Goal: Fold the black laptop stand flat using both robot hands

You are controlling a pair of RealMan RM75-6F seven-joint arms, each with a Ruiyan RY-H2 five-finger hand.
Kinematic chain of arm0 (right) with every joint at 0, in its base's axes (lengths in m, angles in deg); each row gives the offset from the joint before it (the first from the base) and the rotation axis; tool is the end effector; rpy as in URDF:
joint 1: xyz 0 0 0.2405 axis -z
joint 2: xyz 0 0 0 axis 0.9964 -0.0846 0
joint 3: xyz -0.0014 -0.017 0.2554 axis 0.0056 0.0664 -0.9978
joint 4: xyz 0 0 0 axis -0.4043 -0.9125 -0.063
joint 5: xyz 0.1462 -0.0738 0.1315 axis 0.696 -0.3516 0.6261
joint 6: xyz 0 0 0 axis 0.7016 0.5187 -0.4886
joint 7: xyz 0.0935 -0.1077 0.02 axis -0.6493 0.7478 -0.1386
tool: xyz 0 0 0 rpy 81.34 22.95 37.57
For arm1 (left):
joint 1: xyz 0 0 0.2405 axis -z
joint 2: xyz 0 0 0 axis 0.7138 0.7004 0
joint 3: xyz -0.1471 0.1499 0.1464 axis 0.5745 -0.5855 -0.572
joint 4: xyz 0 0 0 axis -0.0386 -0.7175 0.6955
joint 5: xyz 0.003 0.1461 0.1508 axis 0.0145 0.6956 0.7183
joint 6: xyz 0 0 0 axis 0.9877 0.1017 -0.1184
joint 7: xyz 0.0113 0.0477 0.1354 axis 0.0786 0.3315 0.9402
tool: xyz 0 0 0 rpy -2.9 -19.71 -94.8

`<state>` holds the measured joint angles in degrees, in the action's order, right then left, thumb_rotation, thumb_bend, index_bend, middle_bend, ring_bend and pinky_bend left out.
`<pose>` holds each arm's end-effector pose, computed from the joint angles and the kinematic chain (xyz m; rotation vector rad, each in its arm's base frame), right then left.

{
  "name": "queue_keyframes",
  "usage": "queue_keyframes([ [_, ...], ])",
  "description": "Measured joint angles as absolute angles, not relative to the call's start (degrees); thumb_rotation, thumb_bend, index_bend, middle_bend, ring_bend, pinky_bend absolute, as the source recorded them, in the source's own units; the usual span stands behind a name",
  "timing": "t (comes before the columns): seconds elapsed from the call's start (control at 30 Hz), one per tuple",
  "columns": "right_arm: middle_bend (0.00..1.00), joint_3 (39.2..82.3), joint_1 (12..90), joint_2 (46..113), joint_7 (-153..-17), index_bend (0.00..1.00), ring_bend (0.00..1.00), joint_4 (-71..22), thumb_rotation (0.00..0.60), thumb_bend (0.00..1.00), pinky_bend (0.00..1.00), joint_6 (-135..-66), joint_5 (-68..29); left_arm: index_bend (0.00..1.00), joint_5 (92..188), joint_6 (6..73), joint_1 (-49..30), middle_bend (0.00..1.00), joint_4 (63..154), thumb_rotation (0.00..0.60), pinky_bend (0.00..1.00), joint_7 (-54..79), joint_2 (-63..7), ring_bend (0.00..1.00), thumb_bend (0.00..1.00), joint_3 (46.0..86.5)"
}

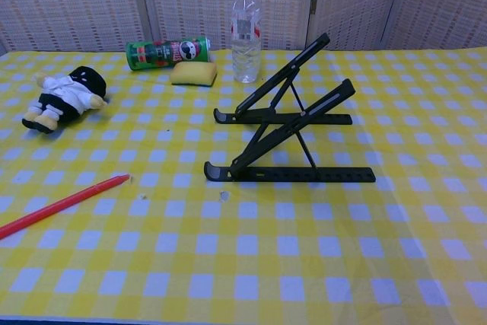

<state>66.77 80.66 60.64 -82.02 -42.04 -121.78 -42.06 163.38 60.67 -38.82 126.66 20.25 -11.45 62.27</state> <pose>-0.3121 -0.1841 0.1616 1.3693 -0.8720 0.8936 -0.3075 0.1964 0.1540 -1.3980 -0.7776 -0.8464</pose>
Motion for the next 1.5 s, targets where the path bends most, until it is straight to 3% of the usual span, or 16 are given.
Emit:
queue_keyframes([
  [0.73, 0.01, 67.6, 78.0, 60.8, -87.0, 0.00, 0.04, -42.5, 0.600, 0.41, 0.00, -118.3, -45.0, 0.12, 163.6, 61.6, -39.5, 0.10, 126.6, 0.600, 0.00, 19.1, -11.6, 0.06, 0.21, 61.8],
  [1.13, 0.02, 68.4, 71.7, 60.4, -98.8, 0.00, 0.05, -43.2, 0.600, 0.40, 0.00, -108.3, -46.8, 0.12, 163.2, 61.0, -39.6, 0.10, 126.0, 0.600, 0.00, 18.9, -11.9, 0.06, 0.21, 61.5],
  [1.5, 0.00, 69.8, 63.4, 62.8, -127.7, 0.00, 0.06, -40.5, 0.600, 0.71, 0.00, -101.0, -51.7, 0.13, 163.7, 60.9, -39.6, 0.10, 126.8, 0.600, 0.00, 18.8, -11.2, 0.06, 0.21, 61.3],
])
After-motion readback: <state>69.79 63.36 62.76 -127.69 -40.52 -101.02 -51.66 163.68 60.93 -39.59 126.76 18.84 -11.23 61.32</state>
